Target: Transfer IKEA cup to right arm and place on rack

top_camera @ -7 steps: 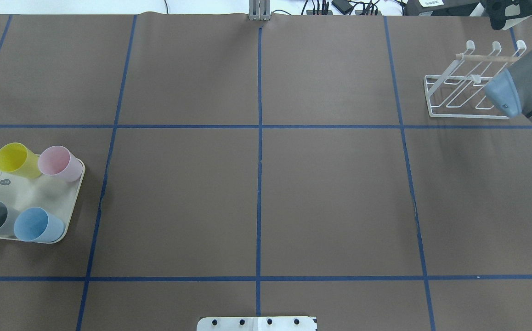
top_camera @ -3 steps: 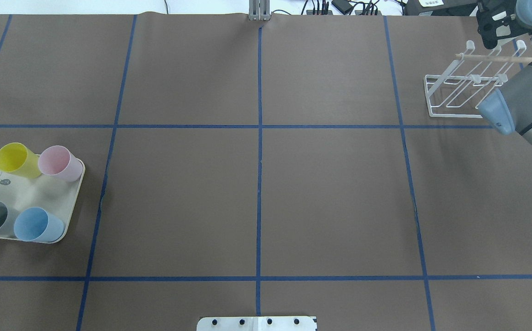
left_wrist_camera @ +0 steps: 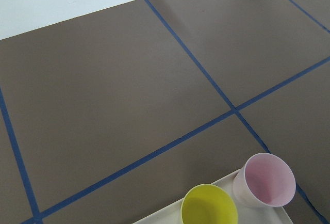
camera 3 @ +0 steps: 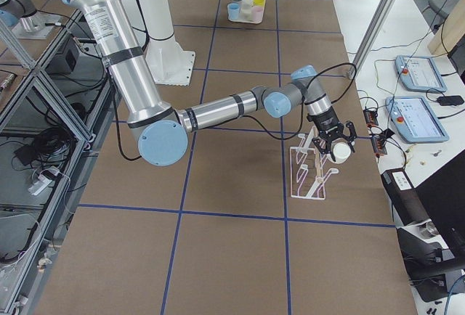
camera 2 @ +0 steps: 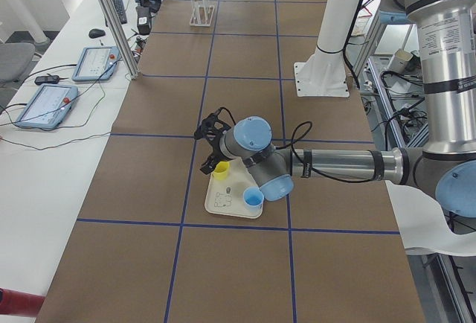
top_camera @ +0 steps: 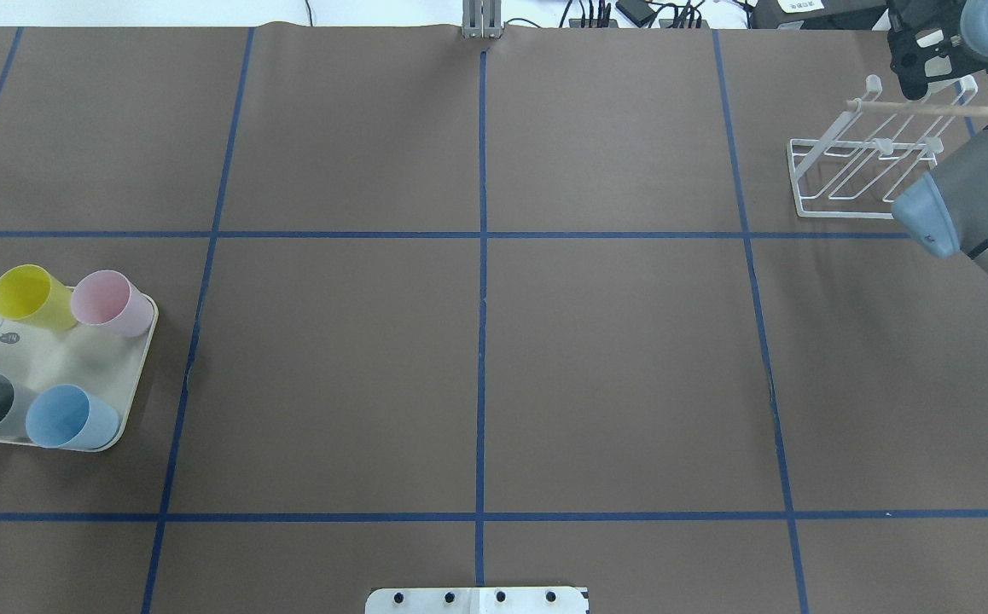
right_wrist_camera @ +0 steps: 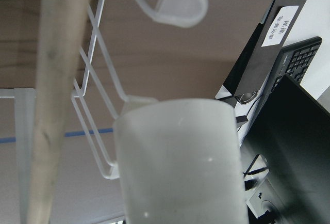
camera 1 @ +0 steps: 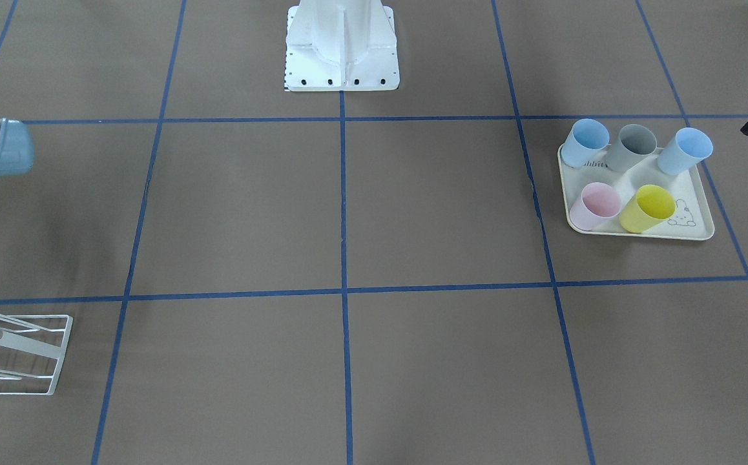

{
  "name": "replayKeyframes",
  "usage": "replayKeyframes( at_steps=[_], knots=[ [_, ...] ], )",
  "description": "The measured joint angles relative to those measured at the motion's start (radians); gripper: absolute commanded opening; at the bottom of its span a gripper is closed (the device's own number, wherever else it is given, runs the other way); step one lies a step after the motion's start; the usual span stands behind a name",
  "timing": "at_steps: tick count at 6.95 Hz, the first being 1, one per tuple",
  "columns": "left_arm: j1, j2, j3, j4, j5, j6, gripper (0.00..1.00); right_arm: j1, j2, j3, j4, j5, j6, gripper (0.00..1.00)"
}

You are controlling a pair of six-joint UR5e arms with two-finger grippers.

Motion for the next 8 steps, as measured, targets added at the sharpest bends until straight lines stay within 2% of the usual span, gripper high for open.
replayKeyframes(
  at_steps=[3,5,6,7,8],
  knots=[
    [0.000,0.001,0.000,-0.001,0.000,-0.002,1.00,-0.030,-0.010,-0.001,0.000,-0.027,0.007,0.00],
    [0.000,0.000,0.000,-0.002,0.000,-0.006,1.00,-0.051,-0.016,-0.001,0.000,-0.059,0.004,0.35],
    [0.000,0.000,0.000,-0.002,0.000,-0.008,1.00,-0.062,-0.016,-0.001,0.000,-0.076,0.004,0.64],
    [0.001,0.000,0.000,-0.002,0.000,-0.011,1.00,-0.070,-0.015,-0.002,0.000,-0.089,0.007,0.98],
    [0.001,0.000,0.000,-0.002,0.000,-0.012,1.00,-0.077,-0.014,-0.002,0.000,-0.101,0.011,0.99]
  ],
)
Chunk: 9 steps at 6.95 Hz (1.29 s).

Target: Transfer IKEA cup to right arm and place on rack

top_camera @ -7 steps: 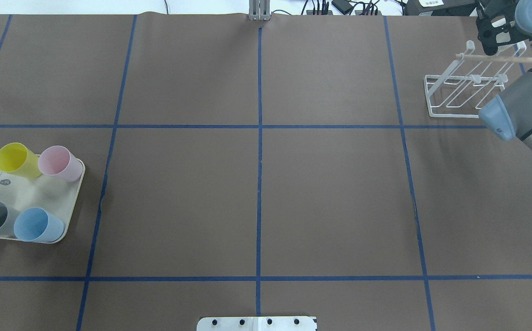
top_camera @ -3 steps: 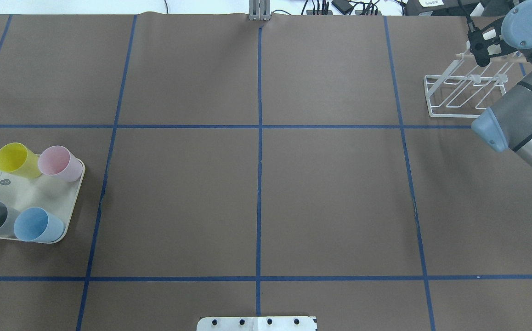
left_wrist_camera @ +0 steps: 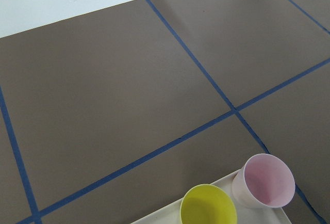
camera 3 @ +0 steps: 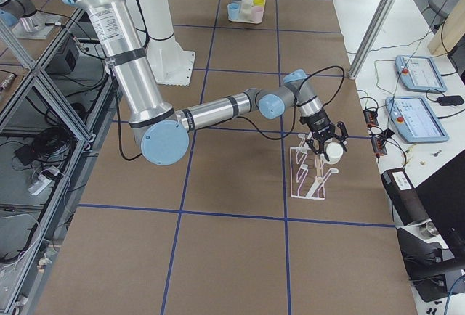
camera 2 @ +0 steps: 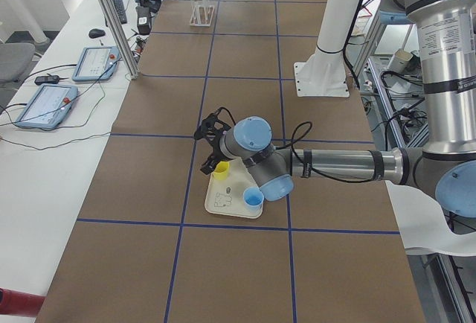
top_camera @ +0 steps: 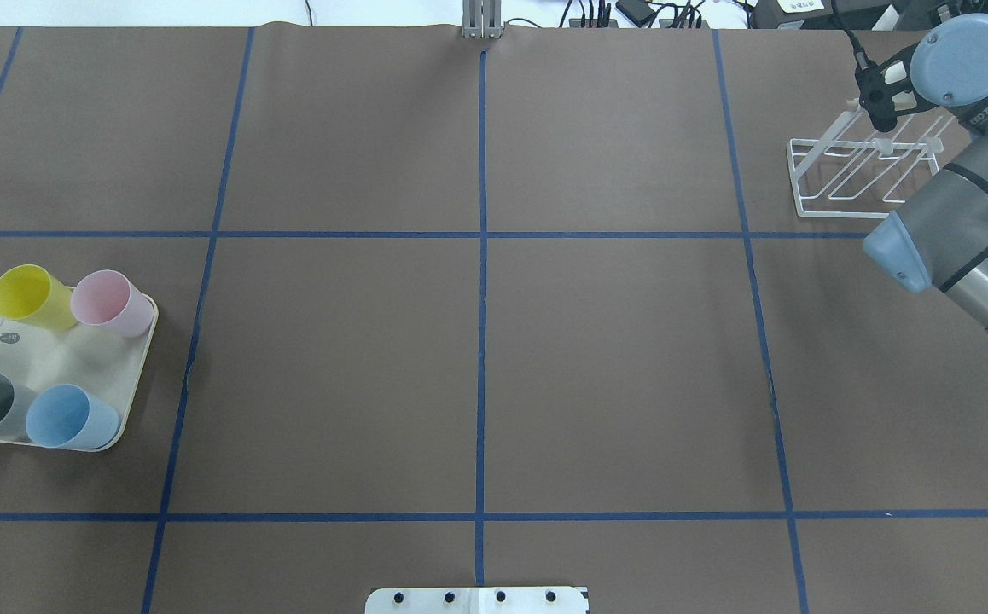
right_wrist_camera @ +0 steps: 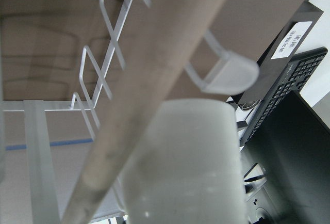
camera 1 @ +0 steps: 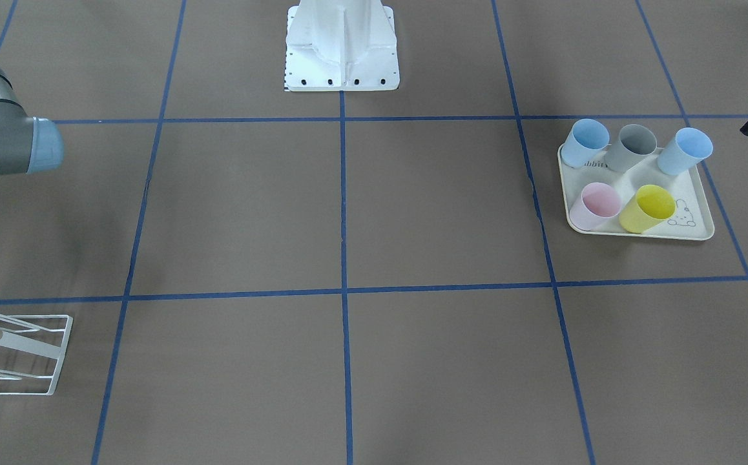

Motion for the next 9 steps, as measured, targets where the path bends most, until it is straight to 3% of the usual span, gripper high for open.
replayKeyframes(
  at_steps=[4,6,9],
  knots=[
    [0.000,0.000,0.000,0.000,0.000,-0.001,1.00,-0.007,0.009,-0.001,0.000,-0.015,0.004,0.98],
    [0.000,0.000,0.000,0.000,0.001,-0.001,1.00,-0.007,0.022,0.043,-0.002,0.011,0.046,0.98],
    [0.002,-0.002,-0.010,0.000,0.063,0.001,1.00,-0.006,0.015,0.193,-0.005,0.303,0.366,0.99]
  ],
)
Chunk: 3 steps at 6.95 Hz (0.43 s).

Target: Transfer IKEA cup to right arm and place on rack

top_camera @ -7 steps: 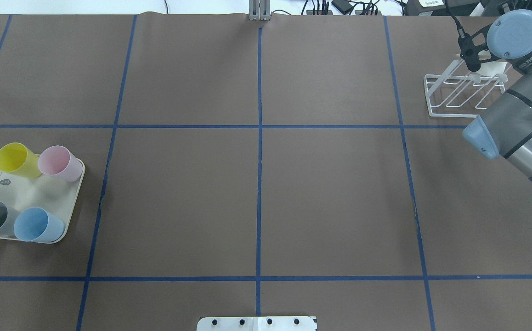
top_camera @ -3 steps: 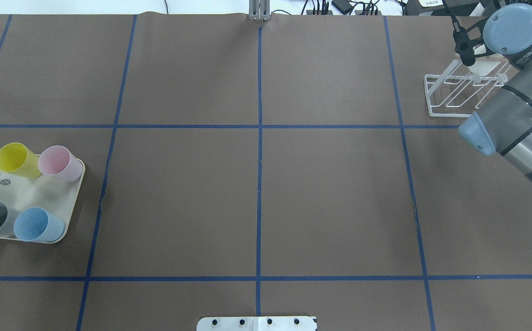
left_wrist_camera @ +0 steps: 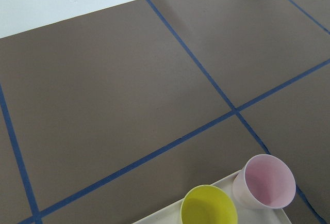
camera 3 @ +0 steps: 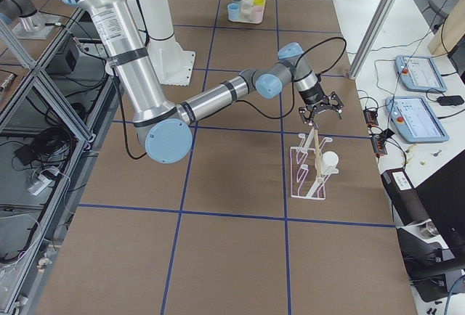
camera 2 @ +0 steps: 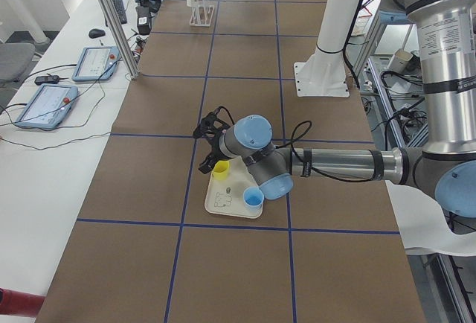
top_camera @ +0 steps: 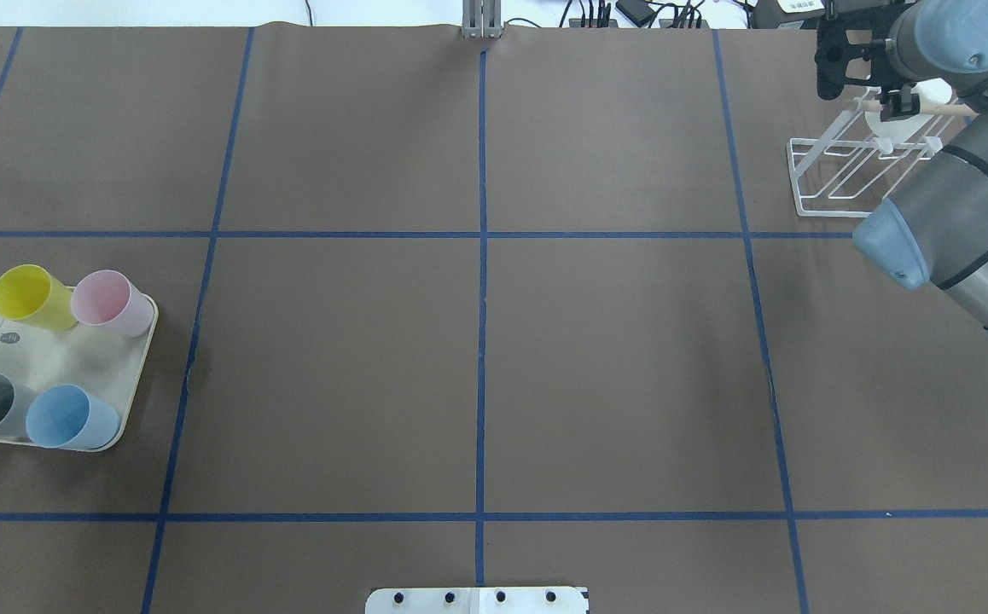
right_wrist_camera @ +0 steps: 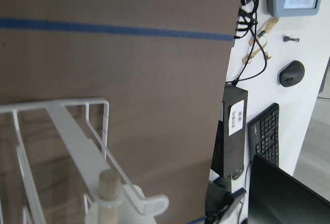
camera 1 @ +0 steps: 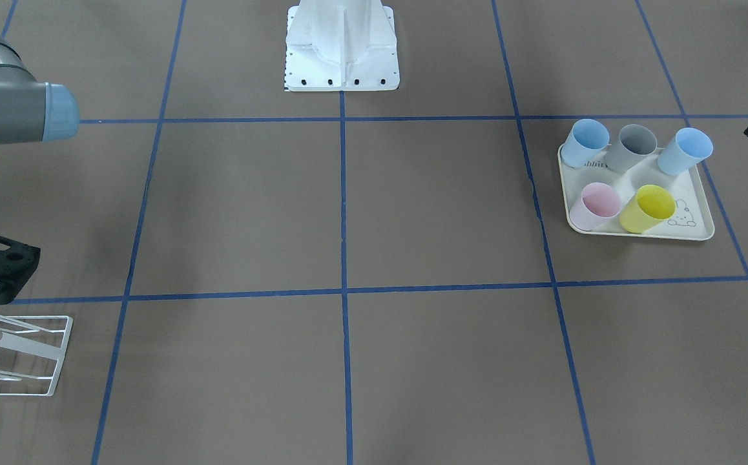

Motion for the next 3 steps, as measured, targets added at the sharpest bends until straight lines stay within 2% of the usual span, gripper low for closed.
replayKeyframes(
  at_steps=[1,3],
  knots=[
    [0.005,-0.001,-0.001,0.002,0.051,0.000,1.00,0.000,-0.006,0.050,0.001,0.112,0.133,0.99],
    [0.031,-0.003,0.014,0.006,0.091,-0.015,1.00,-0.007,-0.014,0.155,0.004,0.316,0.451,0.99]
  ],
)
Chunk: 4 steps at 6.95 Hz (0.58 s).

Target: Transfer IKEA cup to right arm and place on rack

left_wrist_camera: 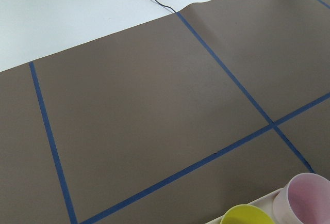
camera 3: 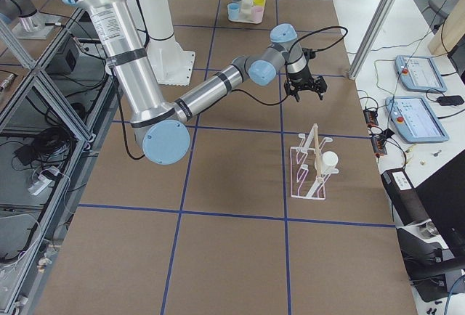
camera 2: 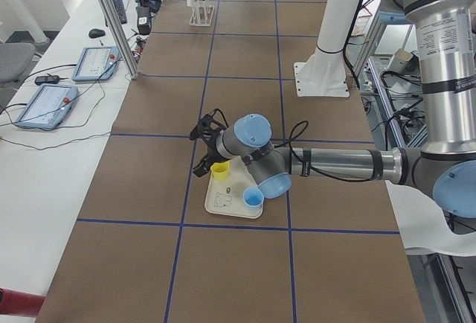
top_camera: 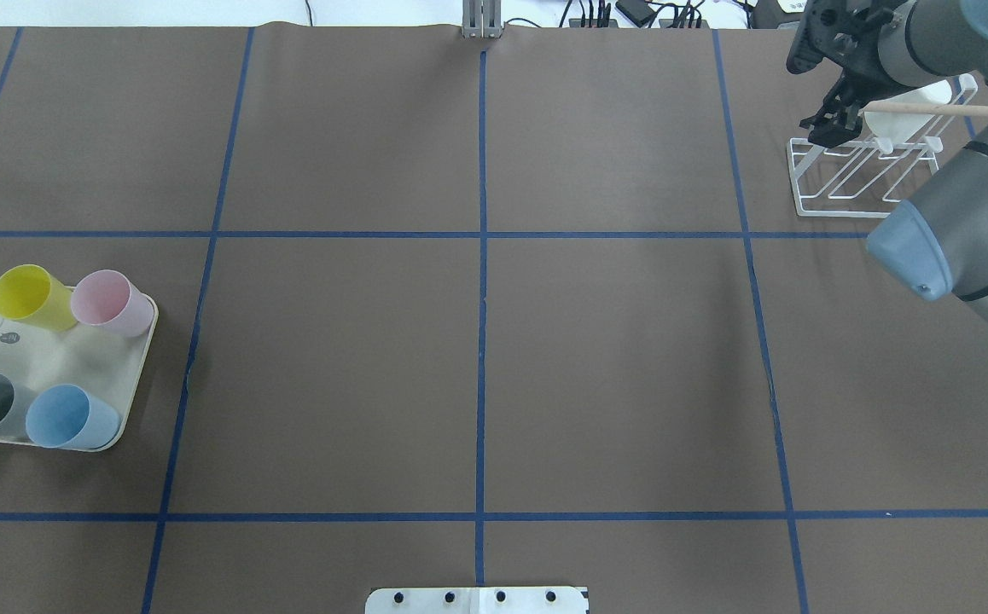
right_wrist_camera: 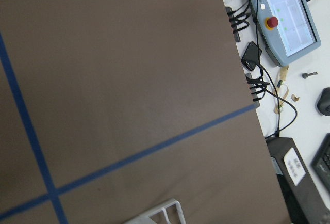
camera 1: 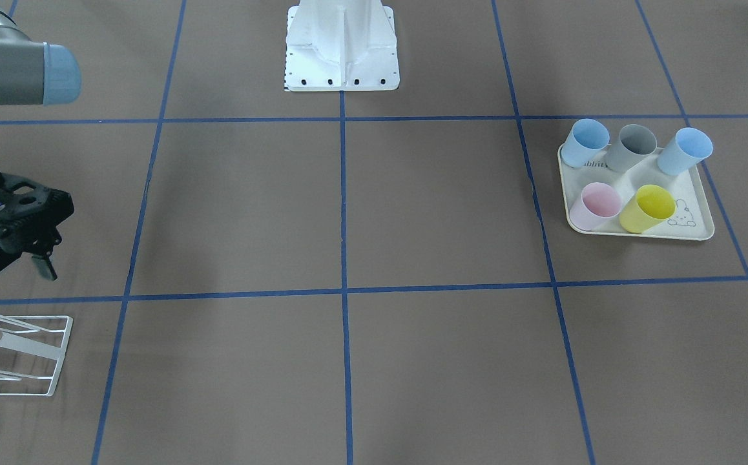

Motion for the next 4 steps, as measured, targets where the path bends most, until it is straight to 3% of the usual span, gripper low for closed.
replayKeyframes(
  at_steps=[2,4],
  knots=[
    [0.087,-0.007,0.015,-0.011,0.058,-0.125,1.00,-0.055,0.007,0.100,0.001,0.094,0.282,0.99],
    [0.205,-0.020,0.046,-0.066,0.169,-0.268,1.00,-0.102,0.013,0.143,0.001,0.106,0.388,0.99]
  ],
)
